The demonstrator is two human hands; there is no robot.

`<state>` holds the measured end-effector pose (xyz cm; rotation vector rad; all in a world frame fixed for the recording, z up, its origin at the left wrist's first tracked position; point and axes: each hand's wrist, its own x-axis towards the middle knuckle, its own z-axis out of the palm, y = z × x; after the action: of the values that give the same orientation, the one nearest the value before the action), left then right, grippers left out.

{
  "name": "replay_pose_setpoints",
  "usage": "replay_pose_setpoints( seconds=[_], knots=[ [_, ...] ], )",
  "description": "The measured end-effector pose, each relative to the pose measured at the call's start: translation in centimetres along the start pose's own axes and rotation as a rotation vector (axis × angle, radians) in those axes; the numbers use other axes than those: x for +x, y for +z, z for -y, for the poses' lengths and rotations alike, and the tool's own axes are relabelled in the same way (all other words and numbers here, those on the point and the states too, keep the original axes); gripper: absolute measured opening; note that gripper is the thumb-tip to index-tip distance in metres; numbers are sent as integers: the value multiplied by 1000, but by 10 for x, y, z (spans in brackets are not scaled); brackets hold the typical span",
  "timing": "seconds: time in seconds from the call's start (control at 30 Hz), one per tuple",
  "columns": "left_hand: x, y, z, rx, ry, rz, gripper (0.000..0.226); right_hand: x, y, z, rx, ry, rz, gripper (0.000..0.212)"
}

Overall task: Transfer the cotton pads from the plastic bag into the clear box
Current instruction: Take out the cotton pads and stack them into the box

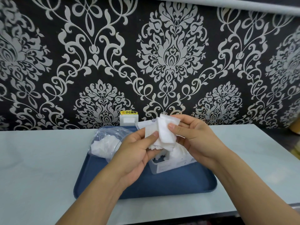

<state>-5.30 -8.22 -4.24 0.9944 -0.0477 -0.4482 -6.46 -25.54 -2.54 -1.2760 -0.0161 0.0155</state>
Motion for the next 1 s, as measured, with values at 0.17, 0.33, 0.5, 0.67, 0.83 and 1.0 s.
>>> replay_pose_setpoints(
  seconds=[0.17, 0.33, 0.5, 0.67, 0.83, 1.0],
  knots=[
    [-3, 6, 2, -50, -6, 14, 25, -2, 3, -3, -155, -100, -117, 16],
    [-4, 10, 3, -77, -2, 10, 33, -6, 14, -6, -543, -340, -264, 35],
    [-5, 11, 2, -131, -55, -15, 39, -8, 17, -5, -910, -677, -257, 22],
    [-6, 10, 2, -105, -17, -33, 36, -6, 17, -9, -908, -580, -182, 31],
    [-6, 9, 0, -94, -38, -25, 42, -8, 20, -10, -852, -600, -190, 19],
    [-2, 4, 0, -97, -70, -69, 38, -11, 19, -13, -838, -608, -122, 14]
  ],
)
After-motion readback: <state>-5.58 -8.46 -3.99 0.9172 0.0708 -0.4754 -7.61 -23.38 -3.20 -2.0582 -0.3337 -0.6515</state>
